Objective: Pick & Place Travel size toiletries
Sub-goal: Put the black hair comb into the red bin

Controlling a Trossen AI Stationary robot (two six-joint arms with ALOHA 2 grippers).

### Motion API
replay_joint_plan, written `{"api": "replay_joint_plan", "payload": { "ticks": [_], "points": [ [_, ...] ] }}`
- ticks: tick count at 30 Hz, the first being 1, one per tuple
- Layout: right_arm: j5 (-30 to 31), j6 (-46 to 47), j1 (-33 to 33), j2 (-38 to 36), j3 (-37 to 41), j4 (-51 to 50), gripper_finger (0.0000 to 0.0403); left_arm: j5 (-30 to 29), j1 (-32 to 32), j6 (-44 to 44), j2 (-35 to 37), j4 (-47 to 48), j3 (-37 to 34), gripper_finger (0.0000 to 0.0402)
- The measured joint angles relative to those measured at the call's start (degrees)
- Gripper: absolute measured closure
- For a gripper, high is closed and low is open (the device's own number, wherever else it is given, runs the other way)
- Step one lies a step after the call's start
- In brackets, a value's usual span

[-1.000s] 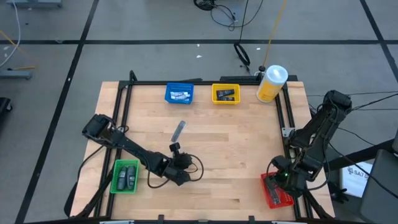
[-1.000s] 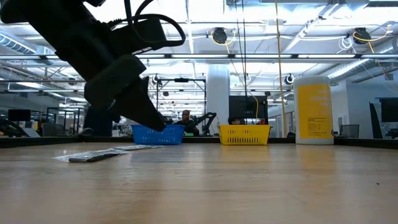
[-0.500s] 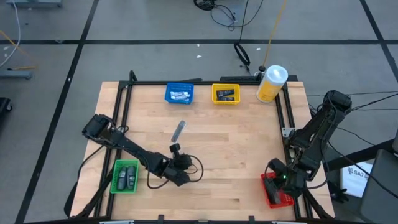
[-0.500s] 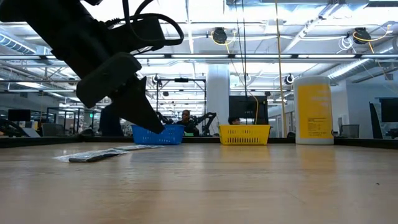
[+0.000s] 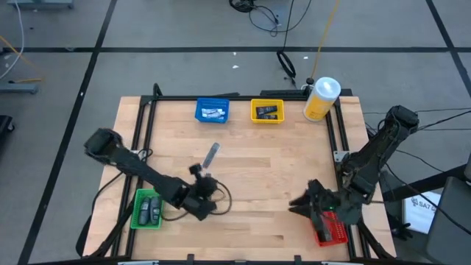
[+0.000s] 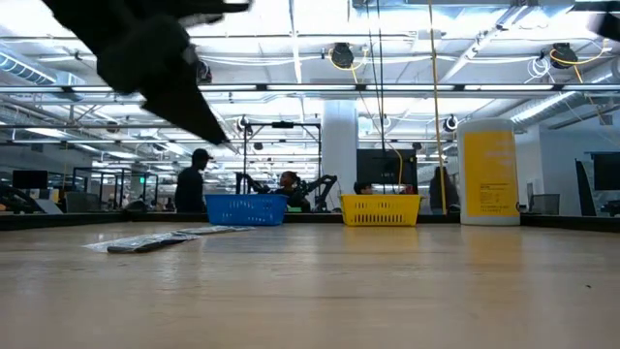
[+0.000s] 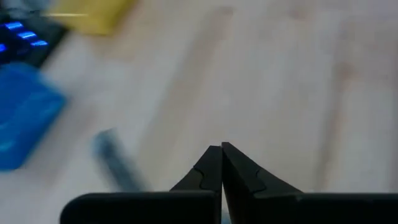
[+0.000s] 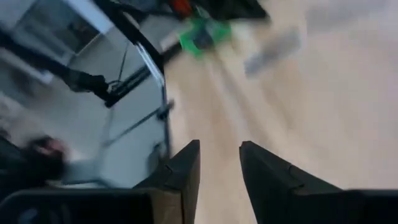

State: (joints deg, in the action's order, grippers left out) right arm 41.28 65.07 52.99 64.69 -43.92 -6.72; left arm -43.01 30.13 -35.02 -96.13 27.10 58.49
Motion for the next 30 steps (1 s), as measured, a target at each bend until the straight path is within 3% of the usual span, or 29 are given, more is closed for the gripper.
{"api": "replay_joint_plan", "payload": {
  "ticks": [5,7,10,14,18,22,28,30],
  "points": [
    [2.18,-41.09,-6.3,5.91,0.0,19.42,0.0296,-5.36,3.74,-13.01,8.45,14.8,-0.03,0.0388],
    [1.81,-52.22,-9.07,9.62,0.0,26.68,0.0296,-5.39,5.11,-18.34,11.13,20.8,-0.03,0.0389],
    [-1.95,-61.43,-13.91,15.63,0.01,35.31,0.0298,-4.03,6.04,-26.93,13.06,28.92,-0.03,0.0398],
    [-9.03,-61.27,-20.36,23.92,0.0,41.42,0.03,-3.61,4.9,-36.65,13.39,35.8,-0.84,0.0395],
    [-16.06,-53.33,-25.09,31.77,0.02,45.05,0.0301,-1.16,-0.7,-35.39,12.46,31.88,-5.5,0.0398],
    [-22.08,-48.76,-26.73,36.94,0.02,46.55,0.0301,-1.92,-8.26,-26.82,11.97,18.9,-12.13,0.0396],
    [-22.08,-48.15,-26.59,37.78,0.04,47.27,0.0306,1.22,-19.25,-4.84,11.14,-13.08,-21.06,0.0399],
    [-22.08,-48.35,-26.34,37.16,0.04,47.4,0.0308,2.94,-21.89,0.06,10.75,-19.56,-22.65,0.0399]
  ]
}}
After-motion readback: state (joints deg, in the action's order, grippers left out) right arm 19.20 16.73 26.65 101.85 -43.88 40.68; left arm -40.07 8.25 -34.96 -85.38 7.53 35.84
